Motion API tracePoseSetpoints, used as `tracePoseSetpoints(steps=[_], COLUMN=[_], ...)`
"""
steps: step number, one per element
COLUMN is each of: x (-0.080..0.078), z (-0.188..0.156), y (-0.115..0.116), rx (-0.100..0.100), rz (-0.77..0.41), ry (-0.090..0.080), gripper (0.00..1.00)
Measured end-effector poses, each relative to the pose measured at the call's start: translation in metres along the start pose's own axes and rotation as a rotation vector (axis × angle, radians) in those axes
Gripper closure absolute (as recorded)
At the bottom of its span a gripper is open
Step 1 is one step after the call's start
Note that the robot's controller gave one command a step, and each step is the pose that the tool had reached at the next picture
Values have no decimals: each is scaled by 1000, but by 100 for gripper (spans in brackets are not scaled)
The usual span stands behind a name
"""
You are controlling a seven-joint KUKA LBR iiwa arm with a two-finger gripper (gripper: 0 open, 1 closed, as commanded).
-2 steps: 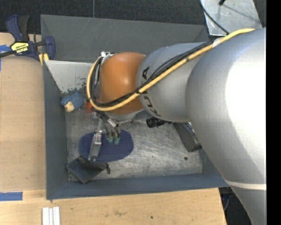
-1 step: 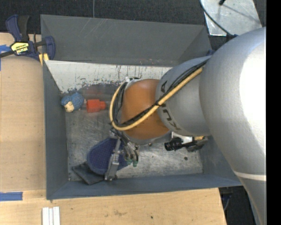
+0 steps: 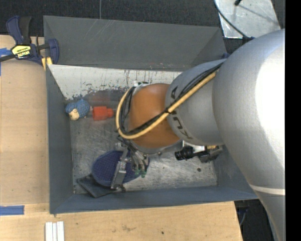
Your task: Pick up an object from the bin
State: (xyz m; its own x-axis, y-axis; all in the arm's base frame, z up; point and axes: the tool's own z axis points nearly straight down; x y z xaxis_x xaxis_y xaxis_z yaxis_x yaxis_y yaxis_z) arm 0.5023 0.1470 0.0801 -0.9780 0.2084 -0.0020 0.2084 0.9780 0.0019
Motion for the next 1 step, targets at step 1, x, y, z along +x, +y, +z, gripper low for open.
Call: tracePoseSetpoints(steps=[1], x=[-15], z=[-140], y=[10], rx=[-2], rz=[-206], ry=[-8], gripper=[100])
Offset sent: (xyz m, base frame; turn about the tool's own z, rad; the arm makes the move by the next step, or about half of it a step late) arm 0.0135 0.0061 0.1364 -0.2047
